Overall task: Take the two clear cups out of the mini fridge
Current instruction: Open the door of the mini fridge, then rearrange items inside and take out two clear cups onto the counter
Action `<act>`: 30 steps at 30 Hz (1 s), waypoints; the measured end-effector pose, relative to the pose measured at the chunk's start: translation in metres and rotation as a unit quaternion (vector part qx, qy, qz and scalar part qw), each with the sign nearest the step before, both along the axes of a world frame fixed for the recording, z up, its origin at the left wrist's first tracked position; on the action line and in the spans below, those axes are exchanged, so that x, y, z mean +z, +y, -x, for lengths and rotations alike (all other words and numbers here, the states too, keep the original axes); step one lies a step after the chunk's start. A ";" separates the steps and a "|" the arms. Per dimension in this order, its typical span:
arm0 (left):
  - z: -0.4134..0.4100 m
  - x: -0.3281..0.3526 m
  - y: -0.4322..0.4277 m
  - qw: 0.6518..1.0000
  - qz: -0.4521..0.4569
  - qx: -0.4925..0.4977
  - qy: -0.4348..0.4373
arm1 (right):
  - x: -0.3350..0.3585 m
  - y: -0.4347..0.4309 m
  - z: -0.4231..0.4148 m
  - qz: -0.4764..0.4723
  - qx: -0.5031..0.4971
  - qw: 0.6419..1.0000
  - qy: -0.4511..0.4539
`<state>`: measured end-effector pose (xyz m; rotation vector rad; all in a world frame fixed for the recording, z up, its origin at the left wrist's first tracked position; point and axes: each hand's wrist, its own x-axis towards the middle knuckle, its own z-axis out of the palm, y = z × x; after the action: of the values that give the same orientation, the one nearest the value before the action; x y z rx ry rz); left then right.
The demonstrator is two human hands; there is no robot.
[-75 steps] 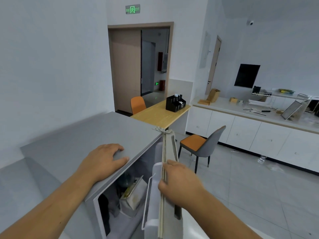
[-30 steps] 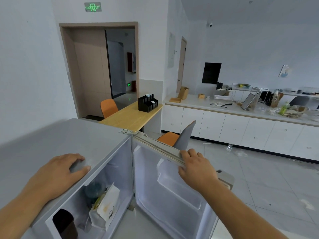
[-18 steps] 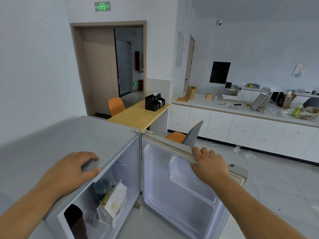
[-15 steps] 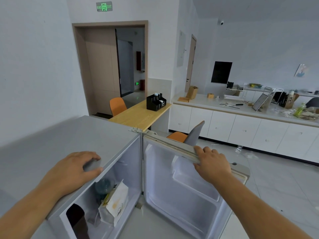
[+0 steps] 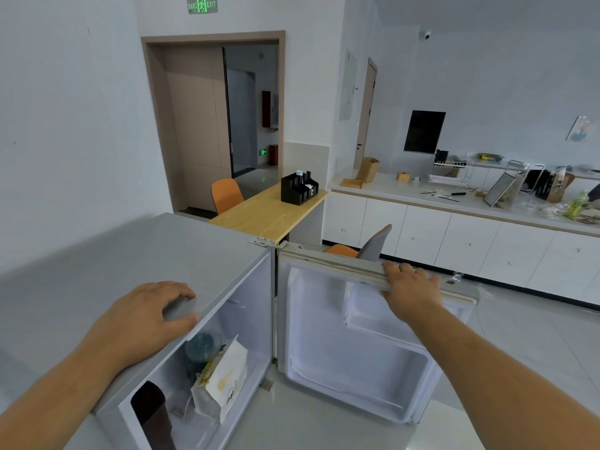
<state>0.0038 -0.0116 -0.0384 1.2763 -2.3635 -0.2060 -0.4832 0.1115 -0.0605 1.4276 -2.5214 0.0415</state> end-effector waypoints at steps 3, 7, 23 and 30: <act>-0.001 0.000 0.001 1.000 -0.001 0.000 -0.003 | 0.001 -0.002 0.005 0.010 0.011 1.000 -0.006; -0.001 0.002 0.001 1.000 -0.003 -0.001 -0.002 | 0.005 -0.006 0.012 0.012 0.020 1.000 -0.007; 0.032 0.002 0.062 0.998 0.034 0.050 -0.023 | 0.023 0.016 -0.027 0.085 0.194 0.976 -0.058; 0.087 -0.055 0.164 0.998 0.030 0.047 -0.011 | -0.019 0.058 -0.121 0.083 0.345 0.910 -0.214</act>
<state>-0.0833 0.1523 -0.0936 1.3640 -2.3037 -0.0926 -0.3622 0.1698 -0.0798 2.3506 -2.0697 0.7451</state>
